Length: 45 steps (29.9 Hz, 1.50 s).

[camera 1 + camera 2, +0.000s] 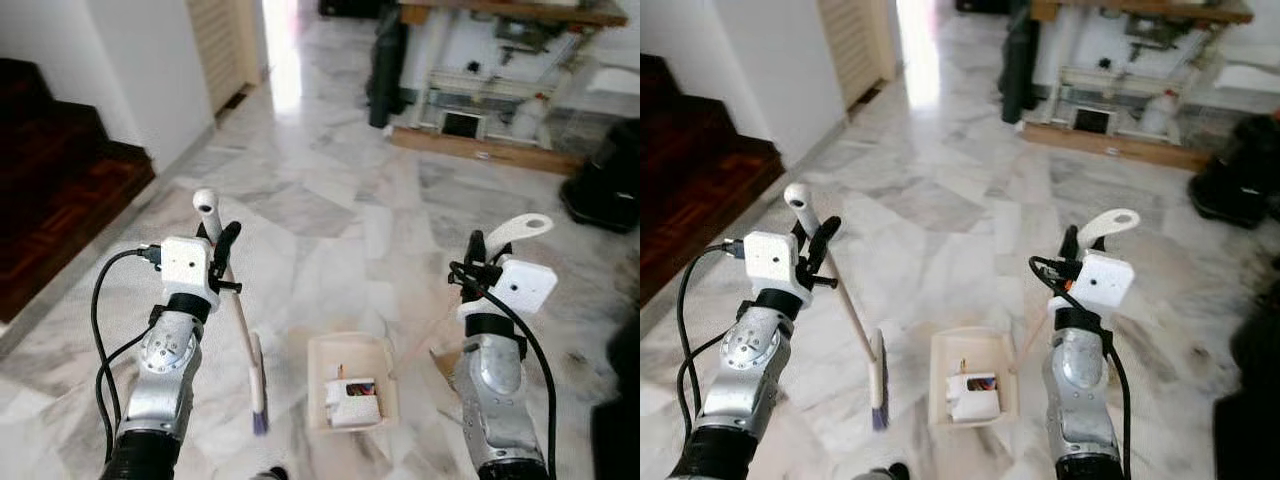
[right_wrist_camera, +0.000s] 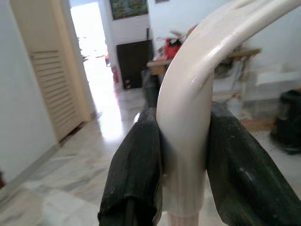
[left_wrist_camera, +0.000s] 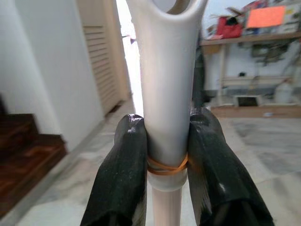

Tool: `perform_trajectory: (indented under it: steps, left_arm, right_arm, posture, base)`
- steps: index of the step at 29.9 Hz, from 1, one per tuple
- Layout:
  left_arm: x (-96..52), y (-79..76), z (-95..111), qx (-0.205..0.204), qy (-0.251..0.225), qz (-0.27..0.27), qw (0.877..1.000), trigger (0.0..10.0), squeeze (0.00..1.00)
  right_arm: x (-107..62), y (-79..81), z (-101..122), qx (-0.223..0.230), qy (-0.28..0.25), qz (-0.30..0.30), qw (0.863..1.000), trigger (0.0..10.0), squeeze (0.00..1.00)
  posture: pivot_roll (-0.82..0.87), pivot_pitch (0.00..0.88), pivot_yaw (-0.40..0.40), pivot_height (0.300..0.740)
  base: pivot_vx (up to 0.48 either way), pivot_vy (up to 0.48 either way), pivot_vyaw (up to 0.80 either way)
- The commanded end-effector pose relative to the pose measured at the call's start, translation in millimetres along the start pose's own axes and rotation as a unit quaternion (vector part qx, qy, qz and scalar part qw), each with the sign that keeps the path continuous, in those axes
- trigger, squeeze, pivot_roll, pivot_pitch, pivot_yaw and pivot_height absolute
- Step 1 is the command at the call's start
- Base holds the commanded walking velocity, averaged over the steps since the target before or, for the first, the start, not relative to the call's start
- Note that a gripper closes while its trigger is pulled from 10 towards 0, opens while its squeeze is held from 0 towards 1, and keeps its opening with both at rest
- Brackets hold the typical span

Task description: Sweep floor

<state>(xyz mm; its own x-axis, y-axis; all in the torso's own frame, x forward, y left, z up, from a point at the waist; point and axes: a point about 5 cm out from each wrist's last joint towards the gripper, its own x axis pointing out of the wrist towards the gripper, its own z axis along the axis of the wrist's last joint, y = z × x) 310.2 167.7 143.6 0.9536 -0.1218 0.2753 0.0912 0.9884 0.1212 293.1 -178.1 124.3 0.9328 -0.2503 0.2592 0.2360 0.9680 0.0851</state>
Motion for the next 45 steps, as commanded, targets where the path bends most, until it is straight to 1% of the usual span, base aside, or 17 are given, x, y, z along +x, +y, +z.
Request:
perform_trajectory:
  steps: [1, 9, 21, 26, 28, 32, 45]
  left_arm:
    - [1.5, 3.2, 7.0, 0.007, -0.019, 0.005, 1.0, 10.0, 0.0]
    - [1.9, 5.6, 5.7, 0.011, -0.015, 0.004, 1.0, 10.0, 0.0]
    - [1.1, 8.8, 3.9, 0.014, -0.01, 0.008, 1.0, 10.0, 0.0]
    - [1.7, 9.9, 4.4, 0.015, -0.011, 0.009, 1.0, 10.0, 0.0]
    - [3.3, 9.5, 4.7, 0.015, -0.01, 0.007, 1.0, 10.0, 0.0]
    - [5.3, 8.9, 6.3, 0.014, -0.012, 0.008, 1.0, 10.0, 0.0]
    - [2.3, 9.7, 3.8, 0.012, -0.007, 0.018, 1.0, 10.0, 0.0]
  right_arm:
    - [4.1, 3.0, 15.3, 0.016, -0.034, -0.001, 0.999, 10.0, 0.0]
    - [5.2, 3.6, 15.8, 0.018, -0.036, -0.001, 0.999, 10.0, 0.0]
    - [5.0, 6.0, 14.6, 0.019, -0.033, 0.003, 0.999, 10.0, 0.0]
    - [5.7, 6.4, 15.5, 0.02, -0.034, 0.004, 0.999, 10.0, 0.0]
    - [6.5, 6.1, 16.8, 0.025, -0.036, 0.001, 0.999, 10.0, 0.0]
    - [7.0, 6.6, 16.4, 0.026, -0.033, 0.004, 0.999, 10.0, 0.0]
    - [9.2, 7.0, 16.9, 0.027, -0.03, 0.01, 0.999, 10.0, 0.0]
  posture:
    - [-0.06, 0.069, 0.018, 0.74]
    - [-0.06, 0.059, 0.03, 0.74]
    - [-0.06, 0.046, 0.027, 0.74]
    - [-0.05, 0.053, 0.035, 0.74]
    - [-0.03, 0.068, 0.041, 0.74]
    - [-0.03, 0.064, 0.039, 0.74]
    - [-0.02, 0.074, 0.02, 0.74]
  base:
    - [0.0, 0.0, 0.69]
    - [0.0, 0.0, 0.68]
    - [0.0, 0.0, 0.68]
    - [0.0, 0.0, 0.58]
    - [0.0, 0.0, 0.0]
    - [0.0, 0.0, 0.0]
    - [0.0, 0.0, 0.0]
